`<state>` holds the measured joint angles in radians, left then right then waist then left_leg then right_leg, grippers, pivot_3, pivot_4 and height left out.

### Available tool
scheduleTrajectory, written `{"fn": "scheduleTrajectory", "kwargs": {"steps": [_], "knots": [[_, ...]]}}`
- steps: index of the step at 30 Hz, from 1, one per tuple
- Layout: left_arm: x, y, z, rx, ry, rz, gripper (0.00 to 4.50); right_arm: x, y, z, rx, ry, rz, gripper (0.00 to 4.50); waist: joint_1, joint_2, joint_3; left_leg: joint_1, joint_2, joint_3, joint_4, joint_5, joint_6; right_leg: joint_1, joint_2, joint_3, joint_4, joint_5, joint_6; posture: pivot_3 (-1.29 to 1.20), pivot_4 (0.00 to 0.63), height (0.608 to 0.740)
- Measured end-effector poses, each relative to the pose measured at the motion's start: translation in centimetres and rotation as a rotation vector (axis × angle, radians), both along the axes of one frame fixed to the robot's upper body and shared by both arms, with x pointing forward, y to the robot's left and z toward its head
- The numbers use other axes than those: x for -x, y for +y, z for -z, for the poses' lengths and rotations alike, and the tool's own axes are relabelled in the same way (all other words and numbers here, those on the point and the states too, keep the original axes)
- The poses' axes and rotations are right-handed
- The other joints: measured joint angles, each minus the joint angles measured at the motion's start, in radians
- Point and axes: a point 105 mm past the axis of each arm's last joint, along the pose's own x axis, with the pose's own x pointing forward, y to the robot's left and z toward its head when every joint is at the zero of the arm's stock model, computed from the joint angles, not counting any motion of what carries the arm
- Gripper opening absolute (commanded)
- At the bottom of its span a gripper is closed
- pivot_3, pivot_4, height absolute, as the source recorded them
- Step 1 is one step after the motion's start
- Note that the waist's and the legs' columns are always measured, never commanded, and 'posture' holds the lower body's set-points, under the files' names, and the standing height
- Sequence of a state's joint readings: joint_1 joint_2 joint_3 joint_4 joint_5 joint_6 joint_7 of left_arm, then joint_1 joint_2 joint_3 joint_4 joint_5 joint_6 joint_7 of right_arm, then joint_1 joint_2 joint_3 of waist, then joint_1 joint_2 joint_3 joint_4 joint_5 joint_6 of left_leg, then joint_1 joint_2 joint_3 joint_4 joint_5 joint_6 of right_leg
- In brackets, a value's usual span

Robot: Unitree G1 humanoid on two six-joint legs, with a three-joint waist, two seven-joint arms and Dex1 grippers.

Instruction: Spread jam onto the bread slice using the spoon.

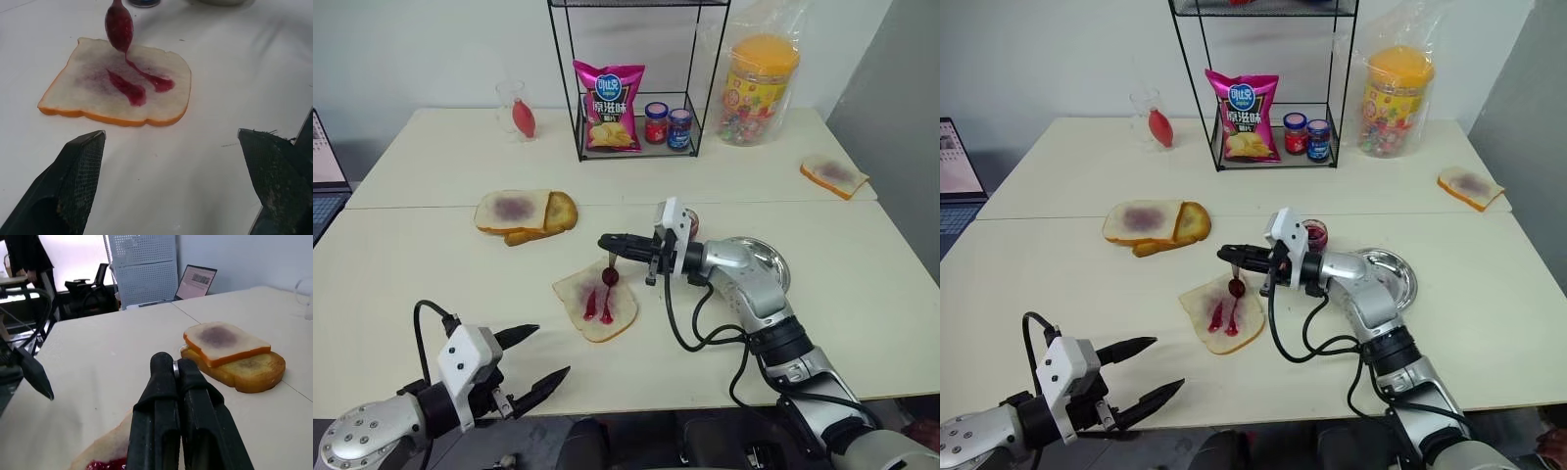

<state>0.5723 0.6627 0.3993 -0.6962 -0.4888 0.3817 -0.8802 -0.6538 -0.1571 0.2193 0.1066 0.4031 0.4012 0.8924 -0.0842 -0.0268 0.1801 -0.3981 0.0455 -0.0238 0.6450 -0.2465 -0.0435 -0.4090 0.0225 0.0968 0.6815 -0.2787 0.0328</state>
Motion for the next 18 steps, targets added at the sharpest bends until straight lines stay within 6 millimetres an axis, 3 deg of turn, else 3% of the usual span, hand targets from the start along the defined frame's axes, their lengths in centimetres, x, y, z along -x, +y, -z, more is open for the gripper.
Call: {"fn": "scheduleTrajectory", "kwargs": {"steps": [3, 8, 18], "knots": [[0.0, 0.0, 0.0, 0.000, 0.000, 0.003, 4.50, 0.3, -0.3, -0.2, -0.032, 0.182, -0.013, 0.04, 0.000, 0.000, 0.000, 0.000, 0.000, 0.000, 0.000, 0.000, 0.000, 0.000, 0.000, 0.000, 0.000, 0.000, 0.000, 0.00, 0.150, 0.740], [0.0, 0.0, 0.0, 0.000, -0.001, 0.003, 4.50, 0.7, -0.3, 0.6, -0.023, 0.325, -0.034, 0.04, -0.001, 0.000, 0.000, 0.000, 0.000, 0.000, 0.000, 0.000, 0.000, 0.000, 0.000, 0.000, 0.000, 0.000, 0.000, 0.00, 0.150, 0.740], [0.2, 0.1, 0.2, -0.001, 0.013, -0.004, 4.50, 0.8, 0.4, 2.5, -0.002, 0.402, -0.044, 0.04, -0.003, 0.000, 0.000, 0.000, 0.000, 0.000, 0.000, 0.000, 0.000, -0.001, 0.000, 0.000, -0.001, 0.000, 0.000, 0.00, 0.150, 0.740]]}}
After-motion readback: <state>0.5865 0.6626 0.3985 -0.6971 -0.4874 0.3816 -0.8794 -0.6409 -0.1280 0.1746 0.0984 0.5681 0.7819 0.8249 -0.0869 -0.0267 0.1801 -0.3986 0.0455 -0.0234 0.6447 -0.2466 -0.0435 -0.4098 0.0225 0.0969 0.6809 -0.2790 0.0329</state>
